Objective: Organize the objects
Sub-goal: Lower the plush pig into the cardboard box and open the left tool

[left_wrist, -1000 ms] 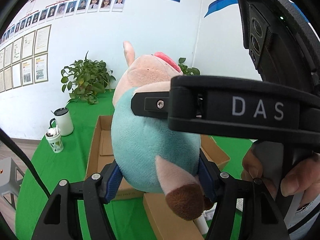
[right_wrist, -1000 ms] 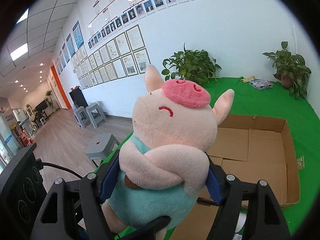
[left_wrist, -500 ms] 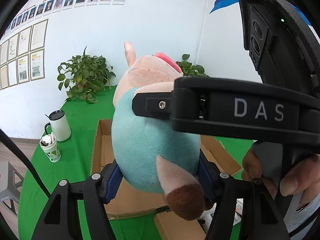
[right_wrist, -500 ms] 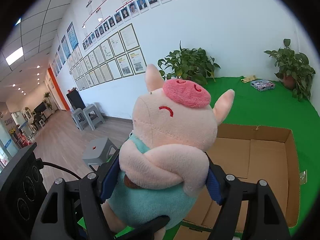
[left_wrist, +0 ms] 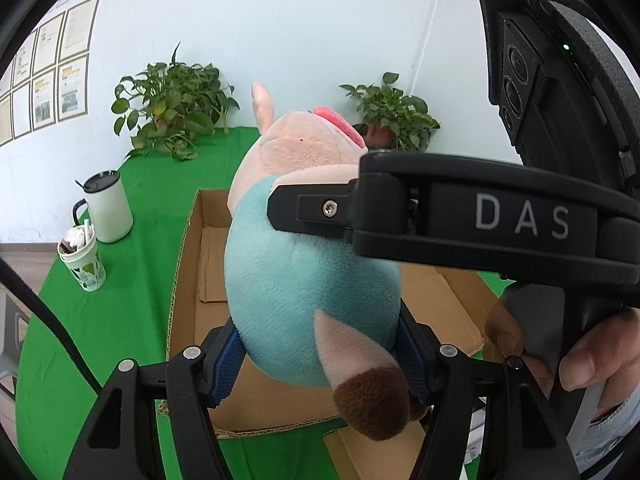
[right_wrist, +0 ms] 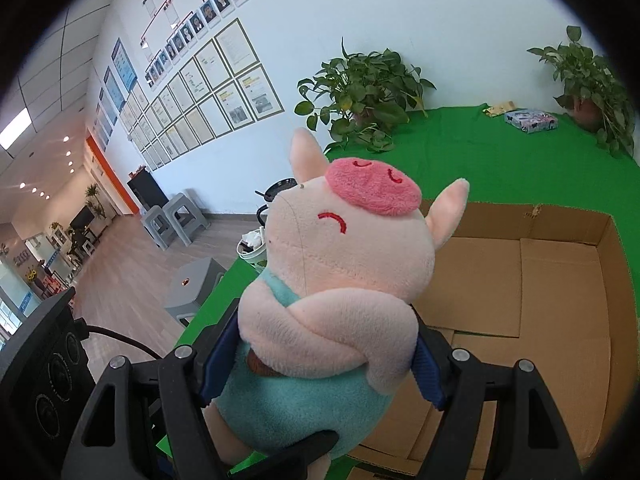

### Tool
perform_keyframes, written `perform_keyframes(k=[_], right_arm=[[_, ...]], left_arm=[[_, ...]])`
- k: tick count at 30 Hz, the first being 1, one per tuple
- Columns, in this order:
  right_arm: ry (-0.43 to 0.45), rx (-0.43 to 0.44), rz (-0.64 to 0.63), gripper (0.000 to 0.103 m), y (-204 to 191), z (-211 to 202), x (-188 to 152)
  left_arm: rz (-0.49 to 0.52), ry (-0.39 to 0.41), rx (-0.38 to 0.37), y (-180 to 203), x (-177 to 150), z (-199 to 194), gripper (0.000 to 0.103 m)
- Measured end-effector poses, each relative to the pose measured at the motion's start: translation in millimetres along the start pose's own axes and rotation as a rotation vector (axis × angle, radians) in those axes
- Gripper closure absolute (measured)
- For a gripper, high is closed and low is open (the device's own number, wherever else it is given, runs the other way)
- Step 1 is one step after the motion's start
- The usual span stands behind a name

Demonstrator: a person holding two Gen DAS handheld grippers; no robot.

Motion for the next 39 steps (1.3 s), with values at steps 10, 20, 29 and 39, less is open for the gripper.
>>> perform_keyframes(k=[10, 20, 29, 39], right_arm=[[-0.117, 0.016, 0.037, 0.029, 22, 48, -3], [-0.263, 0.047, 0.083, 0.029, 35, 108, -24], [-0.309, 0.002, 0.087, 0.026, 36, 129, -35], [-0.324, 0.096, 0.219, 0.018, 50, 107, -21]], left_arm=[[-0.064, -0.098, -0.009, -42, -34, 64, 0.039], [-0.199, -0.243, 0.026, -84, -76, 100, 0.031], [-0.089, -0.177, 0.086, -89, -88, 84, 0.033], [-0.143, -0.217, 0.093, -97, -97, 95, 0.050]])
Point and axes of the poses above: each gripper's, at about its wrist camera, not at the fingertips, and z roughly the way its jaws point, y to its right, x to its top, the point moved 3 cm from there along z, roughly the way its jaws point, and after that the axes turned 15 degrees about z, right-handed, at the moved point
